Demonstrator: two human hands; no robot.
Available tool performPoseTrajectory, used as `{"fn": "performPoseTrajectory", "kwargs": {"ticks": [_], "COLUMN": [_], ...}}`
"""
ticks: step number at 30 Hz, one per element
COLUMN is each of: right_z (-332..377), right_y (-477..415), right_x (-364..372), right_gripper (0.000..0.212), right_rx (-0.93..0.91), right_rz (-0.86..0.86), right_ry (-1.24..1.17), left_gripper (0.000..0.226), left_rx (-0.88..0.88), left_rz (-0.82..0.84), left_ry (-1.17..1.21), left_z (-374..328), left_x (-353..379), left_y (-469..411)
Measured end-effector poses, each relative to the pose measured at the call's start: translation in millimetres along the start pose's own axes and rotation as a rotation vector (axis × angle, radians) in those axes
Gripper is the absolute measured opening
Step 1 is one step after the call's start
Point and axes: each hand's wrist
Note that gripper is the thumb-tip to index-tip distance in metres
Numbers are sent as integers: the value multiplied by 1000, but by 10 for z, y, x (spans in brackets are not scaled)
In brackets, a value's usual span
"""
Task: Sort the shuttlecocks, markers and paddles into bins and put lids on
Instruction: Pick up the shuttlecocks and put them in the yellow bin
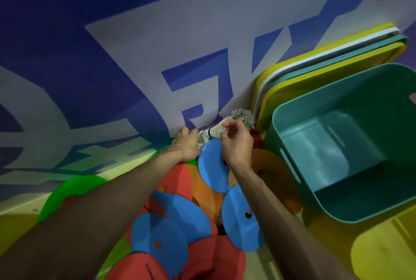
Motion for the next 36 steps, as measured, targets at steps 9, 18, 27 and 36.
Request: {"fn": "performPoseTrajectory", "kwargs": {"ticks": [9, 18, 27, 36], "right_z": [19, 308, 777, 1364], "right_y": [10, 69, 352, 988], "right_x": [-32, -74, -107, 283], "right_gripper": [22, 20, 21, 23], "right_rx": [-42, -143, -167, -291], "right_rz": [-13, -118, -74, 130], "right_ry": [18, -93, -109, -62], "left_gripper": [47, 47, 46, 50], "left_rx": [63, 92, 79, -22], "left_rz": [-218, -425, -577, -682], "left_ry": [-74, 54, 510, 907], "left_z": [29, 169, 507, 1261], "left_x": [56, -193, -386, -525], "left_y": [94, 429, 1097, 2070]}}
Point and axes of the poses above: each hand's wrist, its own y-axis away from the middle knuckle, its own x-axis out of the palm, z = x × y, and after that the axes turned 7 degrees about -x, right-handed
